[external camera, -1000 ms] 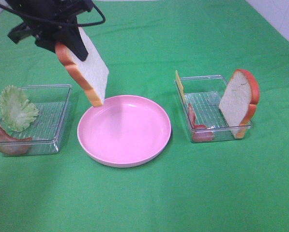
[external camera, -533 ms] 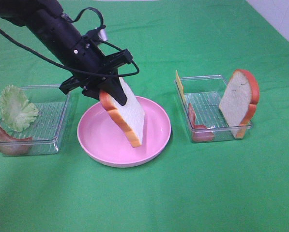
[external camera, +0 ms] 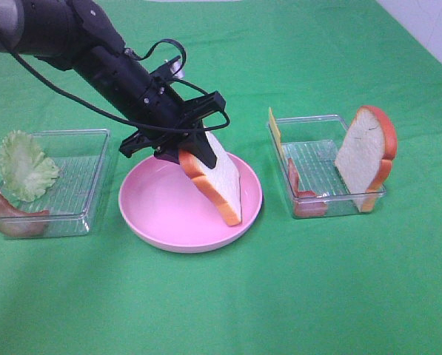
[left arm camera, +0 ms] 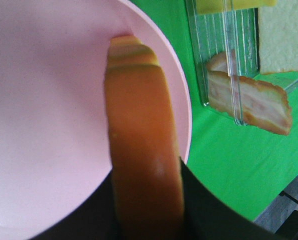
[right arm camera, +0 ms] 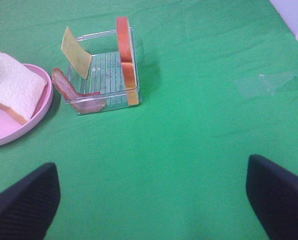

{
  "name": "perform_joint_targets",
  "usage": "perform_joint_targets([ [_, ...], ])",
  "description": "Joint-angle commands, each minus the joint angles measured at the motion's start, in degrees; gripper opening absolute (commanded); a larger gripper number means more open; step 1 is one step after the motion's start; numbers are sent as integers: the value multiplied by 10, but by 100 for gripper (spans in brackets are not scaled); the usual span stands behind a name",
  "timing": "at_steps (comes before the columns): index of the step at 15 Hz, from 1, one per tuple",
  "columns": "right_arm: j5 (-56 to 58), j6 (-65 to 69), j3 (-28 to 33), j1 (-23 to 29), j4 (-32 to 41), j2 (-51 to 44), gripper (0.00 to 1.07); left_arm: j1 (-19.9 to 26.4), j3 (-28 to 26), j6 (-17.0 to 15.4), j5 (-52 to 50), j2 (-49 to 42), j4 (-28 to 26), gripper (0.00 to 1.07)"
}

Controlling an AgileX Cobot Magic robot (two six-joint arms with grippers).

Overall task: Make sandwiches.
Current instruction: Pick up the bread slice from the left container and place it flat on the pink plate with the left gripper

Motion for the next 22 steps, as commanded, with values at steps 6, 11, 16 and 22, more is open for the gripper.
perform_joint_targets([
  [6, -8, -10, 1, -1, 0, -8, 97, -14, -1, 18, -13, 22, -21, 0],
  [11, -8, -10, 1, -1, 0, -8, 97, -14, -1, 17, -6, 15, -3, 53],
  [16, -8, -10, 1, -1, 0, -8, 97, -13, -17, -14, 37, -13, 97, 83],
  [22, -8, -10, 1, -1, 0, -8, 97, -13, -23, -89, 79, -78, 247, 83],
])
